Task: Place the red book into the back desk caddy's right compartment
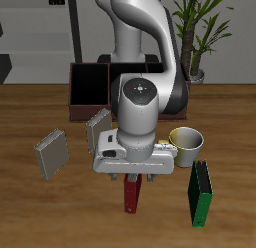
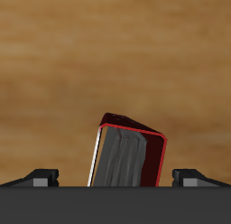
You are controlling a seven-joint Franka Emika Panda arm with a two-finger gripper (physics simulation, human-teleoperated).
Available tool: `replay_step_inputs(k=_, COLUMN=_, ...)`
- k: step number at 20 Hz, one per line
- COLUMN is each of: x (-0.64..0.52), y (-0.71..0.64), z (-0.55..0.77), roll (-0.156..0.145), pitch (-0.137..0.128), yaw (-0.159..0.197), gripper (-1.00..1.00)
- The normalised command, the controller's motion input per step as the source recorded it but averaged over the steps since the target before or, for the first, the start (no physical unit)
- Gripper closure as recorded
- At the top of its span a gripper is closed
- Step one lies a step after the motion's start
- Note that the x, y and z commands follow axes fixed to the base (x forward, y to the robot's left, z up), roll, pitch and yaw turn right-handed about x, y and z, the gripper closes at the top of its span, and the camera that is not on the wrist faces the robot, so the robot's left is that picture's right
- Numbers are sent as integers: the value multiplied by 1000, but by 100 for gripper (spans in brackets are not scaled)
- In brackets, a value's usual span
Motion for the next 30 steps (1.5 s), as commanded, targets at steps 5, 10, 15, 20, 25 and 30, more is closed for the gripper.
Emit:
replay_step_inputs(k=5, x=-2, y=53, z=-57, roll=17, pitch=1, yaw=-8, gripper=100)
replay_step_inputs(k=10, x=-7, y=-14, z=86, roll=-6, pitch=-8, yaw=-11, gripper=100)
replay_step_inputs(k=15, x=-99, y=-23, z=305, roll=-10, pitch=-31, yaw=-7, gripper=100)
replay_step_inputs(k=20, x=-253, y=38, z=575, roll=-12, pitch=-55, yaw=-6, gripper=100)
replay_step_inputs(k=25, x=-386, y=-6, z=637, roll=-37, pitch=-10, yaw=-19, gripper=100)
replay_step_inputs(k=30, x=-575, y=117, z=723, roll=-10, pitch=-109, yaw=12, gripper=100)
